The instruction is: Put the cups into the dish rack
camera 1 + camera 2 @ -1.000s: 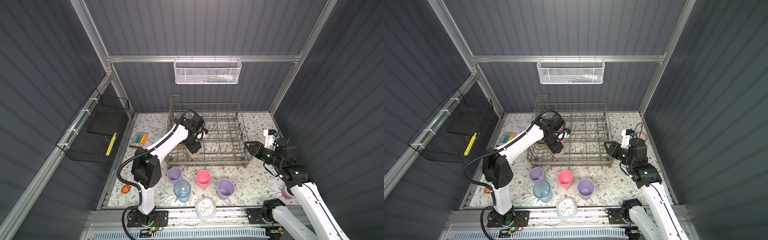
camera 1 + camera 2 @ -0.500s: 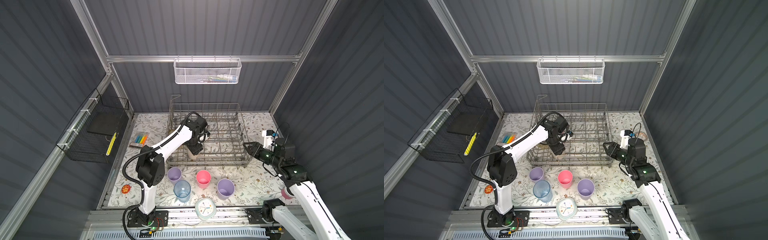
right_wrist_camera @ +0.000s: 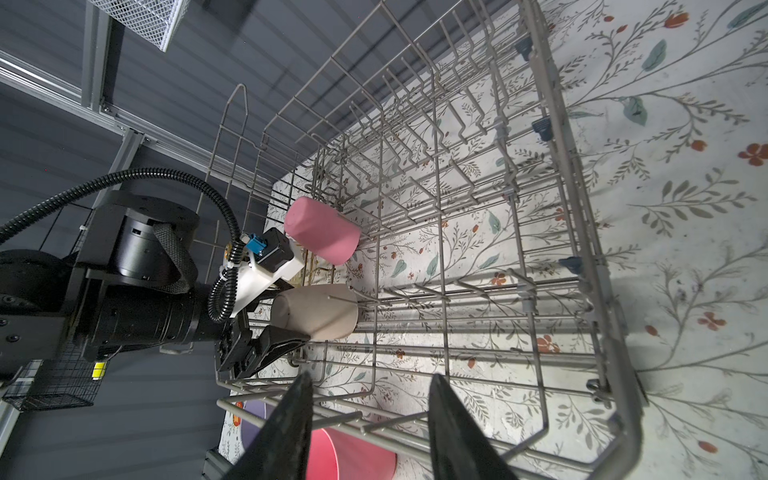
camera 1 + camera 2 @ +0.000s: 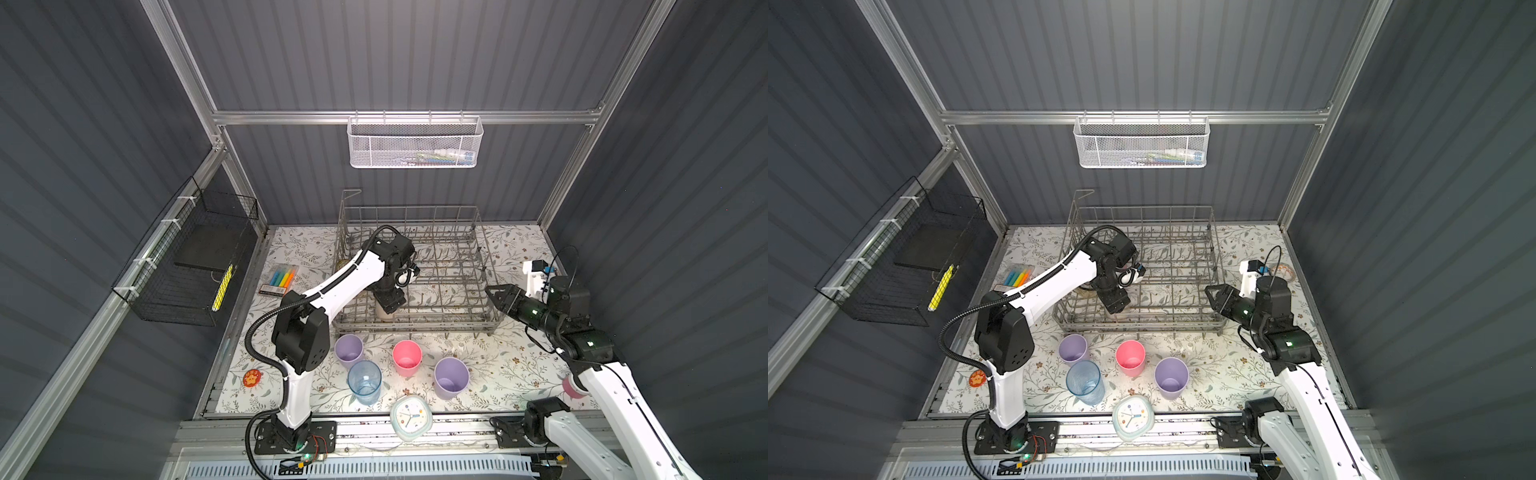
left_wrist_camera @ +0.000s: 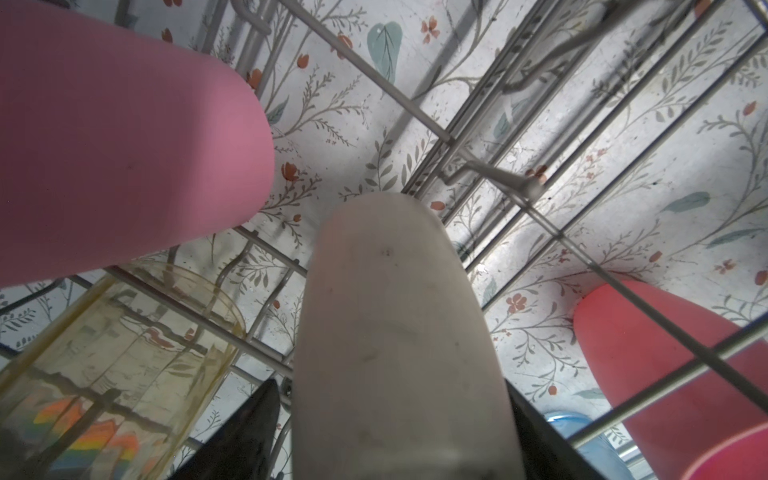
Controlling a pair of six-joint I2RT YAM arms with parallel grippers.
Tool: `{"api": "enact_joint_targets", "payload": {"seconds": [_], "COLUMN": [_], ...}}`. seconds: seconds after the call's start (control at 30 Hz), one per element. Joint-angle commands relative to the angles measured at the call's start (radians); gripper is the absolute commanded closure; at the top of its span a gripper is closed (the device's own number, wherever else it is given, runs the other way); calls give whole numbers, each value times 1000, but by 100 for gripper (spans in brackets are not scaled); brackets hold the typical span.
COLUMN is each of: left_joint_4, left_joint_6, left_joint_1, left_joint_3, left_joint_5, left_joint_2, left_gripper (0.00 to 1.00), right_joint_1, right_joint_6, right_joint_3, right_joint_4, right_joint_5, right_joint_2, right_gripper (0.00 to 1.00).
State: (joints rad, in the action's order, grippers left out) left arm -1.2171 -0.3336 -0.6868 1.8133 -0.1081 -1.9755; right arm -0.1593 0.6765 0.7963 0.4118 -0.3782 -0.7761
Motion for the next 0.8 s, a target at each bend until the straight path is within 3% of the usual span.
{"api": "enact_joint_targets", "payload": {"seconds": [0.0,0.3,0.47,0.57,0.77], "left_joint_4": [-38,12,89,121,190], "left_joint_6": [-11,-9,2,17,52], "left_joint_1": [-7,-8,-8,-7,-6], "left_joint_3": [33,43,23,28,42], "left_joint_5": [27,0,-72,-89,-69], "left_joint_2": [19,124,184,208,270], "left_gripper": [18,9,4,4,3], "right_joint_1": [3,1,-37,-104,-335], "right_joint_6": [0,-39,-94,-145,-240], "right_joint_3": [-11,18,61,105,166], "right_joint_4": [-17,2,48,104,182], "right_joint_5": [-14,-49,-14,70,262], "right_joint_2": [8,20,52,61,44], "right_gripper": [53,54,53,53,53]}}
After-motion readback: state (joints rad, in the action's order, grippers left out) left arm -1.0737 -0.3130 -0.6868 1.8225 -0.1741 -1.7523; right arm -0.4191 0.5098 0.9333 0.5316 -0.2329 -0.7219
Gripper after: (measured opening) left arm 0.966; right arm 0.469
